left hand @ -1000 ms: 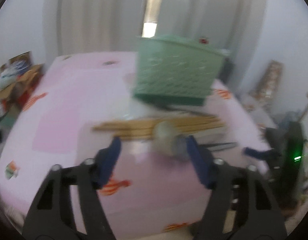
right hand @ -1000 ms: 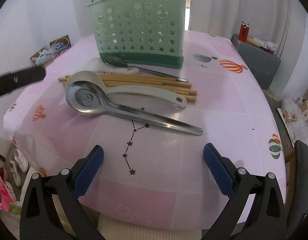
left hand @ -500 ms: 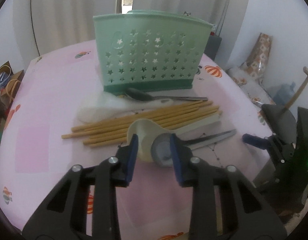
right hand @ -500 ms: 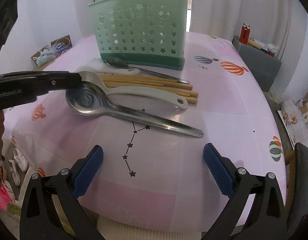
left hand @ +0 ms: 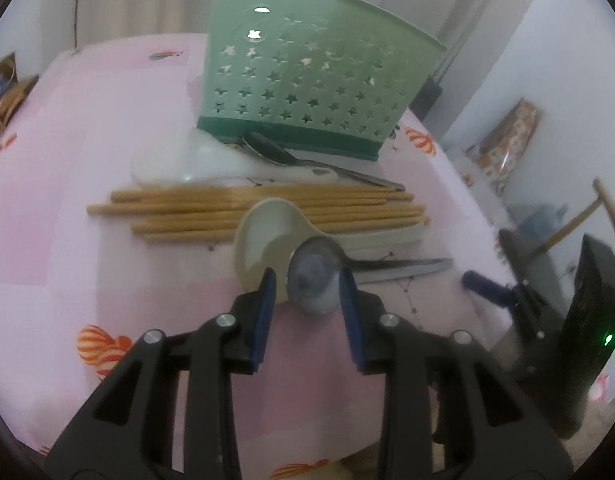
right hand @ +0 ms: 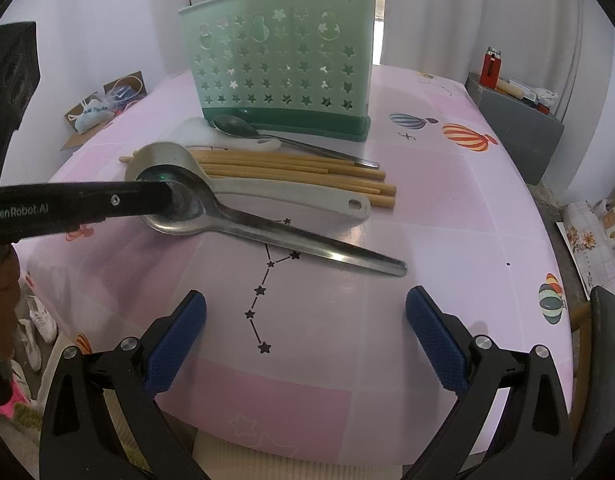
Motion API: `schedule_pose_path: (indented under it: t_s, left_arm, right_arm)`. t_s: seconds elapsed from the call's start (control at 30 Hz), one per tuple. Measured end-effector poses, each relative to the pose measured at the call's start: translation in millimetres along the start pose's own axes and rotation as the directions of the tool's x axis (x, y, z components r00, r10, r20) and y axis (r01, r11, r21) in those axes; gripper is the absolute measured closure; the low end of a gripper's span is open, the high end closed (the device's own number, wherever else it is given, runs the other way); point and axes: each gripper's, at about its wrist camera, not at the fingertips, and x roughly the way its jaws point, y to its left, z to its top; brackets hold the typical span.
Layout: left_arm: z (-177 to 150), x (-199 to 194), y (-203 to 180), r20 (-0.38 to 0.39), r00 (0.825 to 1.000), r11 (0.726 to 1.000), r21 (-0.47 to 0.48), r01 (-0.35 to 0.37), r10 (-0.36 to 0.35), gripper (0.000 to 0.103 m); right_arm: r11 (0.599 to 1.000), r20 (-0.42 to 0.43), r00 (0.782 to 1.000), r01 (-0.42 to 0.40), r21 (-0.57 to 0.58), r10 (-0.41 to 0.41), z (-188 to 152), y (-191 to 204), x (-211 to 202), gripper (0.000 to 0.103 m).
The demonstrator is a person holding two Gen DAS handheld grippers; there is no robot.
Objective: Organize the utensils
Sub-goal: 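Lift the steel ladle with the left tool while the right tool reaches the white plastic ladle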
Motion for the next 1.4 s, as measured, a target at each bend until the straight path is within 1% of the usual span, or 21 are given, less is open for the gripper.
schedule_pose_path:
  t_s: [0.03,0.13,0.17,0.2,0.27,0.43,0.6,0.73,0.87,1.0,1.17,1.3,1.33,1.4]
  left_arm:
    - [0,0,2,0.006,1.000,1.000,-0.017,0.006,-0.005,0.073]
    - [2,0,9,0.020,1.000,0.998,-0.065,0.011,-0.010,0.080]
    - [2,1,11,0.022,1.000,0.997,-0.078,0.009,-0.007,0.085]
    - [2,1,13,0.023,1.000,0.996,-0.092,0.009,-0.007,0.086]
    - [1,4,16,0.022,1.000,0.994,-0.108,0.005,-0.002,0.094]
    - [0,4,16,0.021,1.000,0.993,-0.117,0.017,-0.014,0.096]
    - [1,2,15,0.014,1.000,0.993,-0.114,0.013,-0.012,0.097]
    - [1,-10,13,0.052,0.998,0.994,-0.107,0.023,-0.018,0.100]
    - [5,-25,7,0.092,0.995,0.995,-0.091,0.047,-0.039,0.102]
    - [10,-43,3,0.139,0.989,0.994,-0.087,0.059,-0.046,0.102]
    - [15,-77,12,0.226,0.971,0.988,-0.109,0.107,-0.080,0.102]
    - [18,-106,29,0.321,0.945,0.984,-0.140,0.112,-0.062,0.102]
    - [18,-114,36,0.348,0.936,0.982,-0.157,0.109,-0.048,0.102]
    - [19,-125,45,0.377,0.926,0.978,-0.180,0.102,-0.027,0.102]
  right_arm:
    - [1.000,0.000,1.000,0.000,0.000,0.000,0,0,0,0.006]
    - [1.000,0.002,1.000,0.001,0.000,-0.001,0,0,0,0.006]
    - [1.000,0.003,1.000,0.002,-0.001,-0.002,0,1,0,0.006]
    - [1.000,0.003,1.000,0.003,-0.001,-0.003,0,1,0,0.006]
    - [1.000,0.003,1.000,0.003,-0.001,-0.003,0,1,0,0.006]
    - [1.000,0.004,1.000,0.002,0.000,-0.002,0,1,0,0.006]
    - [1.000,0.005,1.000,0.002,-0.001,-0.002,0,1,0,0.006]
    - [1.000,0.005,1.000,0.004,-0.002,-0.004,0,1,0,0.006]
    - [1.000,0.003,1.000,0.008,-0.005,-0.008,0,1,1,0.006]
    - [1.000,0.001,1.000,0.013,-0.006,-0.013,0,1,2,0.006]
    - [1.000,0.002,1.000,0.013,-0.004,-0.013,0,1,2,0.006]
    - [1.000,0.000,1.000,0.019,-0.002,-0.019,-1,2,2,0.006]
    - [1.000,-0.004,1.000,0.019,-0.001,-0.019,0,2,2,0.006]
    - [0.999,-0.025,0.999,0.037,0.000,-0.037,3,5,2,0.006]
